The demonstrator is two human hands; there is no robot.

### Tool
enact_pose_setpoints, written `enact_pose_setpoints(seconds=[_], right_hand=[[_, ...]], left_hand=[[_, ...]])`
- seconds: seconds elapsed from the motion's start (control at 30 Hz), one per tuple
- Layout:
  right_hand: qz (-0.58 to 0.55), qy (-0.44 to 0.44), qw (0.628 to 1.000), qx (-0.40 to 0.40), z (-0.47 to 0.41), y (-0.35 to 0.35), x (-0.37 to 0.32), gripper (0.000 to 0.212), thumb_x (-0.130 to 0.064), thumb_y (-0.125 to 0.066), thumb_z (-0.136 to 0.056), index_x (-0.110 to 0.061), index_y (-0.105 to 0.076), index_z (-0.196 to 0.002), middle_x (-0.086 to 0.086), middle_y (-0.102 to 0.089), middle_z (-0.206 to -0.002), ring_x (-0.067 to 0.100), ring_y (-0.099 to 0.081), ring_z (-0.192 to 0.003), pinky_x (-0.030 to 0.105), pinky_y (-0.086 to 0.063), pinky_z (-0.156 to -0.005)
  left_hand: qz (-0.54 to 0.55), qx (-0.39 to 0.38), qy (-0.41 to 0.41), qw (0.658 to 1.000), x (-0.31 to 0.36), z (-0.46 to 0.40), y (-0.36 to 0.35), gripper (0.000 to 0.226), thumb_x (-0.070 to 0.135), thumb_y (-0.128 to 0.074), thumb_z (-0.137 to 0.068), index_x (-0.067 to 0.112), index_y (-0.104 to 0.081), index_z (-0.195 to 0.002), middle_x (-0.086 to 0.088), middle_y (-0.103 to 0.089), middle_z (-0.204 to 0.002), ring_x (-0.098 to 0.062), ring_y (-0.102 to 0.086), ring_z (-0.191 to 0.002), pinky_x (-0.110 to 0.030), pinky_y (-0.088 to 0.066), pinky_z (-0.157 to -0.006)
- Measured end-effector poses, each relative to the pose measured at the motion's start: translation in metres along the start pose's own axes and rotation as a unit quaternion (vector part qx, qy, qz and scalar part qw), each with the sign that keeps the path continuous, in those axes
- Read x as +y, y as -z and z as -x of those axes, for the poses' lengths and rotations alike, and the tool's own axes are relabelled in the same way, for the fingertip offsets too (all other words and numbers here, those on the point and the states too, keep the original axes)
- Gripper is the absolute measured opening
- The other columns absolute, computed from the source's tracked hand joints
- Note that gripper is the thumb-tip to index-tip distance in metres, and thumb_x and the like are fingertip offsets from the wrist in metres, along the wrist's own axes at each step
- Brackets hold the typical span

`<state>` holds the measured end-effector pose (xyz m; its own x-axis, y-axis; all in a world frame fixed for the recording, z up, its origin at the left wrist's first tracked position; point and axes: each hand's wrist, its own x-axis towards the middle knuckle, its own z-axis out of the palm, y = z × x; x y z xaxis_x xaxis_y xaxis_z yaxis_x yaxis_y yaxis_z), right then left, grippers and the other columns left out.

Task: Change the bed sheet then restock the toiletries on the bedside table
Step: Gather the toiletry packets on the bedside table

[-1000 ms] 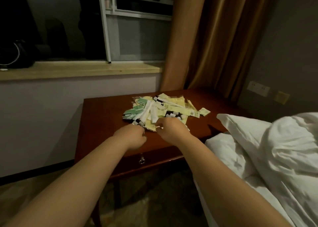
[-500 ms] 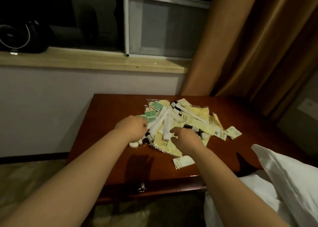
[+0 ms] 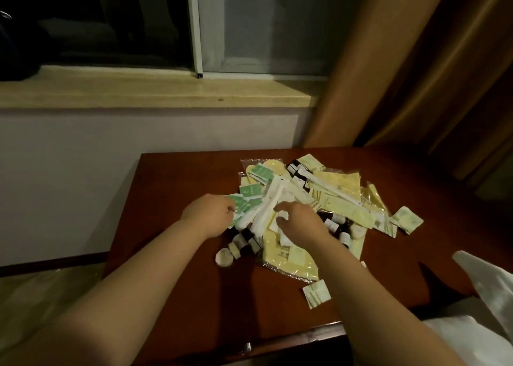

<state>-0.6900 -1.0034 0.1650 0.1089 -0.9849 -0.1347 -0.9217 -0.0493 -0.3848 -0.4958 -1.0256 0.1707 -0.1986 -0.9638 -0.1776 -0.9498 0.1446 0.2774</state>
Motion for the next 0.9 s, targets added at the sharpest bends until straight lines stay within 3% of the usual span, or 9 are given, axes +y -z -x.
enact_pose_setpoints(seconds=[0.07,0.27,0.47,0.7,0.8,0.9], right_hand=[[0.004,-0.009,1.000,-0.022,-0.006,-0.013,0.008,0.036,-0.024,-0.045,-0.098,-0.019,-0.049,-0.133,0.010,-0.054,-0.130,0.025,-0.059,-0.093,0.027,-0.041,-0.070],[0.000,0.008,0.998,-0.060,-0.032,-0.059,0.019,0.047,-0.027,-0.051,-0.095,-0.016,-0.039,-0.139,0.013,-0.053,-0.128,0.030,-0.051,-0.115,0.035,-0.045,-0.089],[-0.017,0.023,0.996,-0.089,-0.051,-0.110,0.028,0.036,-0.032,-0.039,-0.099,-0.011,-0.043,-0.129,0.014,-0.054,-0.118,0.031,-0.051,-0.108,0.035,-0.041,-0.080],[0.054,0.030,0.993,-0.102,-0.063,-0.124,0.023,0.035,-0.026,-0.043,-0.095,-0.010,-0.042,-0.126,0.011,-0.052,-0.121,0.029,-0.051,-0.108,0.035,-0.042,-0.083],[-0.014,0.004,0.993,-0.120,-0.067,-0.125,0.022,0.032,-0.021,-0.044,-0.093,-0.008,-0.044,-0.122,0.013,-0.054,-0.117,0.030,-0.053,-0.106,0.034,-0.042,-0.081],[-0.141,-0.054,0.978,-0.142,-0.071,-0.120,0.024,0.023,-0.015,-0.046,-0.091,-0.004,-0.052,-0.111,0.013,-0.058,-0.105,0.028,-0.057,-0.096,0.034,-0.046,-0.075]], left_hand=[[0.009,-0.013,0.010,1.000,-0.004,-0.013,-0.009,0.034,0.022,-0.041,-0.097,0.025,-0.057,-0.127,-0.004,-0.058,-0.127,-0.022,-0.058,-0.103,-0.031,-0.050,-0.080],[0.036,-0.074,0.078,0.994,-0.003,-0.042,-0.065,0.037,0.036,-0.053,-0.091,0.016,-0.052,-0.122,-0.009,-0.060,-0.117,-0.026,-0.057,-0.103,-0.034,-0.048,-0.079],[0.074,-0.089,0.226,0.967,0.006,-0.047,-0.114,0.044,0.046,-0.047,-0.092,0.011,-0.045,-0.120,-0.008,-0.053,-0.126,-0.027,-0.045,-0.118,-0.037,-0.042,-0.087],[0.104,-0.114,0.338,0.928,0.011,-0.067,-0.123,0.045,0.056,-0.049,-0.089,0.018,-0.060,-0.111,-0.003,-0.059,-0.118,-0.025,-0.044,-0.119,-0.037,-0.039,-0.090],[0.169,-0.108,0.380,0.903,0.006,-0.069,-0.128,0.035,0.050,-0.053,-0.085,0.019,-0.064,-0.099,-0.002,-0.065,-0.107,-0.024,-0.047,-0.113,-0.036,-0.039,-0.091],[0.163,-0.087,0.360,0.914,0.009,-0.065,-0.124,0.030,0.043,-0.057,-0.083,0.017,-0.063,-0.095,-0.001,-0.060,-0.101,-0.025,-0.044,-0.113,-0.036,-0.036,-0.087]])
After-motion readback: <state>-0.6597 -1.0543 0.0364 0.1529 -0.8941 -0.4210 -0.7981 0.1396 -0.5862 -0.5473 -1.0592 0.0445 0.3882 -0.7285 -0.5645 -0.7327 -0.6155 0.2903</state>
